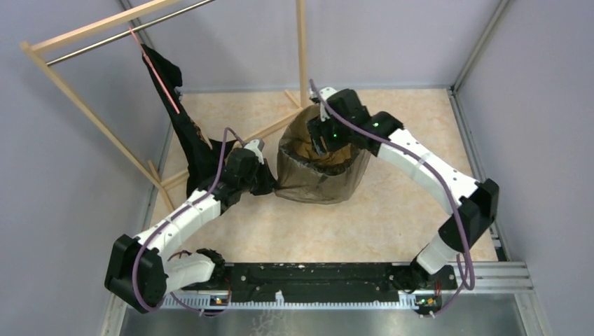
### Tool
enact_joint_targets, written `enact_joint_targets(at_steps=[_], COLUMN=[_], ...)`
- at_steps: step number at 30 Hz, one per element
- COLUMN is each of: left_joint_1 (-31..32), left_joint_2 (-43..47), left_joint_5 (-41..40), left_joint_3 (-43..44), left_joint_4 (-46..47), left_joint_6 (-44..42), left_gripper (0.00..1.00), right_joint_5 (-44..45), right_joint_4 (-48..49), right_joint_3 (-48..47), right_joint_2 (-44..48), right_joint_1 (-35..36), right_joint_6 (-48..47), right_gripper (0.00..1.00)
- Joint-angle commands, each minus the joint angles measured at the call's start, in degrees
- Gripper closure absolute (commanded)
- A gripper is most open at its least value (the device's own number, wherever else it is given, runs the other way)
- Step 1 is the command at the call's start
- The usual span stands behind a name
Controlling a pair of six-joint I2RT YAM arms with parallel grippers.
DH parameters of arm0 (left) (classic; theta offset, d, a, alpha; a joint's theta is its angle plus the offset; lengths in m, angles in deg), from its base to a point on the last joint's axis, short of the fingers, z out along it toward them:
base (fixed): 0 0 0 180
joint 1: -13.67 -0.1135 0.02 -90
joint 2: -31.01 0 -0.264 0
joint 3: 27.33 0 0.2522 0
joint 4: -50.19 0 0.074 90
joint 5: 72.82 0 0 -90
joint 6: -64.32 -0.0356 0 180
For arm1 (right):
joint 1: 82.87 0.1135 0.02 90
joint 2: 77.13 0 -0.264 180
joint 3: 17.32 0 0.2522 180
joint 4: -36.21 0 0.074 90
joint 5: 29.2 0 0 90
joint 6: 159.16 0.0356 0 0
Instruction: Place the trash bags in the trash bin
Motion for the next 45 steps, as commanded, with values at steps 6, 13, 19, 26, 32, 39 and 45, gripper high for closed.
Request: enact_joint_targets(at_steps=[6, 13, 19, 26, 32, 39, 45], left_joint_1=[-0.1, 0.0, 0.0, 0.0, -0.1, 0.0, 0.0], left_joint_2=[-0.4, -0.2, 0.2, 0.2, 0.6, 0.1, 0.5], left_joint_5=[0.7, 0.9, 1.0, 1.3, 1.2, 1.0, 0.4], left_joint_3=[2.1, 2.3, 2.8, 2.9, 2.8, 2.2, 1.6], left_joint_4=[1.1, 1.2, 0.9, 1.3, 1.3, 1.6, 1.2], left_joint_6=[-0.9, -1.1, -1.3, -1.0, -0.9, -0.9, -1.0], left_gripper=[0.93, 0.94, 0.94, 0.94, 0.93, 0.92, 0.9], right_joint_5=[12.0, 6.0, 6.1, 2.8, -0.1, -4.1, -6.0], right_joint_4=[-9.1, -6.4, -6.0, -3.4, -0.2, 3.7, 7.1], right_joint_3=[-1.9, 0.9, 0.9, 2.9, 6.0, 8.3, 11.3], right_joint_2=[-7.7, -11.2, -15.1, -18.1, -21.0, -24.7, -26.9], right_joint_1=[3.3, 3.3, 3.3, 2.8, 2.0, 2.0, 1.9], right_joint_6=[-5.5, -3.3, 1.5, 3.1, 3.2, 3.7, 4.1], right_gripper=[0.67, 0.71, 0.77, 0.77, 0.76, 0.65, 0.61])
